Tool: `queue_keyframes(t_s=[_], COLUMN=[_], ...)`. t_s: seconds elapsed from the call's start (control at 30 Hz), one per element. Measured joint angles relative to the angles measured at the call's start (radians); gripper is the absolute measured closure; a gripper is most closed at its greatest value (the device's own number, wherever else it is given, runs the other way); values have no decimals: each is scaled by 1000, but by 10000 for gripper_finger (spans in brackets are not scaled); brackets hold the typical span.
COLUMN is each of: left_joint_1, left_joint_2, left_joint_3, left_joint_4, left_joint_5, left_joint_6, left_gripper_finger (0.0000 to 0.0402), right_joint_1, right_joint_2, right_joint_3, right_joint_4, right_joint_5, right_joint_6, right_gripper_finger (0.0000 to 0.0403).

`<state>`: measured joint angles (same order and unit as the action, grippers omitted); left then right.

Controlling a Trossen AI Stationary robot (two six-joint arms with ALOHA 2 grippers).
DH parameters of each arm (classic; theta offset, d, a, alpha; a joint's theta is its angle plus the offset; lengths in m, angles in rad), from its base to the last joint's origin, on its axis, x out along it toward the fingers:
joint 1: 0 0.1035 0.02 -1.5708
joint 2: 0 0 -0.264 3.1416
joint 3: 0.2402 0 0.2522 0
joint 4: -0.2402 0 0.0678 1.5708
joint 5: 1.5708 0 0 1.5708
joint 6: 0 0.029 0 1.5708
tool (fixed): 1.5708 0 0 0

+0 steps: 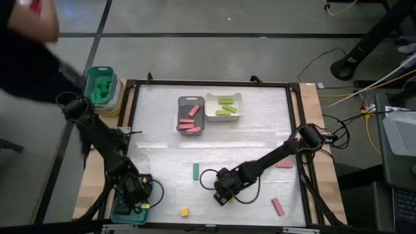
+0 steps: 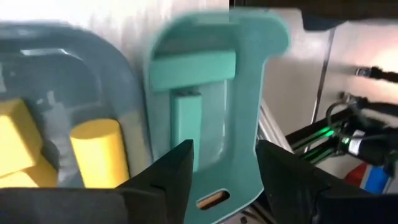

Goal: Sort blocks
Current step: Put the yellow block into the blue bin

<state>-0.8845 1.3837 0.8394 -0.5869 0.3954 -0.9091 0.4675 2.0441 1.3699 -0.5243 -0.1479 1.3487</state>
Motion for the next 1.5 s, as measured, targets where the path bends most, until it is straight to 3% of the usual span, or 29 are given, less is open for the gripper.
queue_keyframes(t_s=[0.33,0.47,0.63,0.83,1.0,1.17,1.33,1.5], left_joint_1=[104,124,176,268,325,383,428,448], left_joint_2=[-117,-181,-259,-319,-324,-323,-337,-396], left_joint_3=[0,0,0,0,0,0,0,0], left_joint_4=[-8,-9,-46,-85,-61,-41,44,118], left_joint_5=[-49,-184,-372,-612,-741,-789,-777,-774], left_joint_6=[-73,-109,-48,20,80,-28,-187,-178], left_gripper_finger=[235,235,235,235,235,235,235,235], right_joint_1=[-175,-240,-315,-409,-455,-478,-482,-481], right_joint_2=[6,10,9,8,6,5,5,4], right_joint_3=[-5,-6,-6,-4,-3,-3,-2,-2], right_joint_4=[82,239,488,878,1164,1339,1390,1397], right_joint_5=[-138,-142,-170,-152,-107,-87,-89,-93], right_joint_6=[-301,-368,-412,-395,-361,-385,-472,-556], right_gripper_finger=[272,267,270,265,266,266,264,264])
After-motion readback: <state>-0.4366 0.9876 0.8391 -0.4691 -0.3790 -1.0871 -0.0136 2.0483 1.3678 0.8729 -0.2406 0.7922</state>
